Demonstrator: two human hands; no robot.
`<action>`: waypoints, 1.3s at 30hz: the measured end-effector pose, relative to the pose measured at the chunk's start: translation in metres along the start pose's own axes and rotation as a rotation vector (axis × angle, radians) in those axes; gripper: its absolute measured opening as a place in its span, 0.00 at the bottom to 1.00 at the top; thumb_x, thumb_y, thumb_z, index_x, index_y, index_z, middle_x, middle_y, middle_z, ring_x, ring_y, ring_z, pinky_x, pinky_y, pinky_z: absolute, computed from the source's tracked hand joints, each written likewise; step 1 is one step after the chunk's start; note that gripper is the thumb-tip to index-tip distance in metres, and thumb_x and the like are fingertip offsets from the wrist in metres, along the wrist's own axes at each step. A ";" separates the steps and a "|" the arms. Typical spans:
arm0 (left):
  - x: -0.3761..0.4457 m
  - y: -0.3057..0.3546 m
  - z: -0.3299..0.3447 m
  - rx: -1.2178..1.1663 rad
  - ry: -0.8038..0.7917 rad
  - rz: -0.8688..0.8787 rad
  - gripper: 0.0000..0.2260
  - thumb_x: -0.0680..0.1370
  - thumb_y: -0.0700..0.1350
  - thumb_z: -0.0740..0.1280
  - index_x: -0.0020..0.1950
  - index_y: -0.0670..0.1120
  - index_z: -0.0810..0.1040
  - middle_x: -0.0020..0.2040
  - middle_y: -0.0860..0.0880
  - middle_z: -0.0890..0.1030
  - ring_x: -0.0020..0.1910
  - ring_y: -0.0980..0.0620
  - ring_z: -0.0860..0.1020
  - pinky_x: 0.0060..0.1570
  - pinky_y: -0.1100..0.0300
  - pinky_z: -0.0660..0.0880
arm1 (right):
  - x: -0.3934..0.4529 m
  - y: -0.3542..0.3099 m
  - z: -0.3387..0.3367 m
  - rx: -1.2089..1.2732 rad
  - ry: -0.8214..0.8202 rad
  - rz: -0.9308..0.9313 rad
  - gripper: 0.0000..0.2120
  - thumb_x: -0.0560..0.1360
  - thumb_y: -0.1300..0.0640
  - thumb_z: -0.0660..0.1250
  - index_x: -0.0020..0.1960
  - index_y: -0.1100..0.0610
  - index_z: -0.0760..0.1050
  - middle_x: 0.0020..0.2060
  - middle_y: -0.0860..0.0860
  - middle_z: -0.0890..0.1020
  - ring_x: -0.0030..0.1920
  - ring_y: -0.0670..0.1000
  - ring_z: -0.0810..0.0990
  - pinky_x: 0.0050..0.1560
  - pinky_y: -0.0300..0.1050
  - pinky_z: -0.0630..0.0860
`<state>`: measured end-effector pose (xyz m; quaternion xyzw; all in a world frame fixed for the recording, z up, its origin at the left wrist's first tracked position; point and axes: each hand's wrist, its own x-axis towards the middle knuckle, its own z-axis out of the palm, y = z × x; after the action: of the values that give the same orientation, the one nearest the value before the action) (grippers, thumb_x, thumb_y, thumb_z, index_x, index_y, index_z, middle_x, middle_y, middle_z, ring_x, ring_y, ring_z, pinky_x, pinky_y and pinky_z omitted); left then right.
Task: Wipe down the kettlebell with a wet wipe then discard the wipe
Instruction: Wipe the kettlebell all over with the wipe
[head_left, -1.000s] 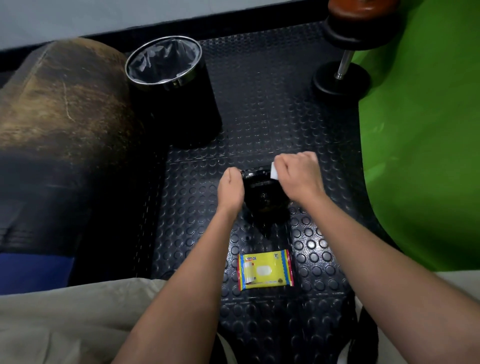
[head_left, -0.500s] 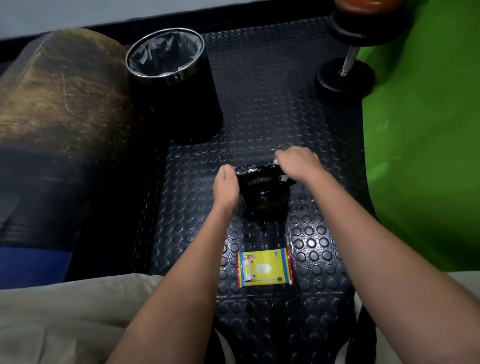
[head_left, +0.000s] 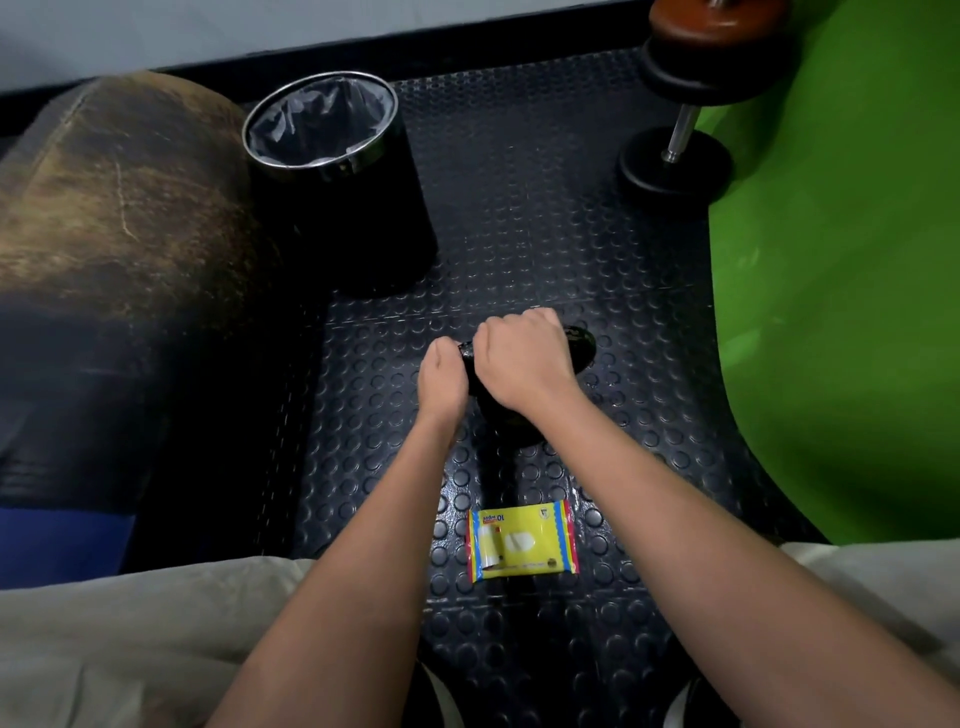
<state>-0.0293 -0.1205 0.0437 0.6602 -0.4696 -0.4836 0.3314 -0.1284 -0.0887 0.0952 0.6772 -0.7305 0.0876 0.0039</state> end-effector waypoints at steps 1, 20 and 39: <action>0.000 0.000 0.000 -0.004 -0.007 -0.004 0.12 0.78 0.48 0.52 0.37 0.47 0.67 0.39 0.49 0.72 0.42 0.49 0.67 0.44 0.52 0.67 | -0.002 -0.002 0.003 0.016 0.034 -0.004 0.19 0.82 0.54 0.52 0.45 0.58 0.80 0.41 0.55 0.84 0.45 0.59 0.80 0.60 0.53 0.67; -0.011 0.004 0.002 0.003 -0.049 0.079 0.11 0.81 0.45 0.51 0.38 0.49 0.63 0.38 0.51 0.66 0.39 0.52 0.64 0.40 0.55 0.65 | -0.032 0.055 0.037 0.343 0.344 0.033 0.16 0.85 0.50 0.50 0.54 0.49 0.77 0.47 0.43 0.78 0.50 0.48 0.73 0.65 0.49 0.61; 0.003 0.003 0.003 -0.054 0.002 -0.012 0.10 0.81 0.46 0.50 0.41 0.49 0.63 0.42 0.49 0.67 0.42 0.51 0.65 0.44 0.55 0.66 | -0.015 0.047 0.045 1.305 0.293 0.835 0.17 0.85 0.49 0.49 0.59 0.51 0.75 0.53 0.46 0.76 0.53 0.48 0.73 0.51 0.42 0.67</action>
<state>-0.0325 -0.1239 0.0444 0.6543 -0.4520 -0.4976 0.3465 -0.1683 -0.0765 0.0436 0.1937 -0.7175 0.5813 -0.3313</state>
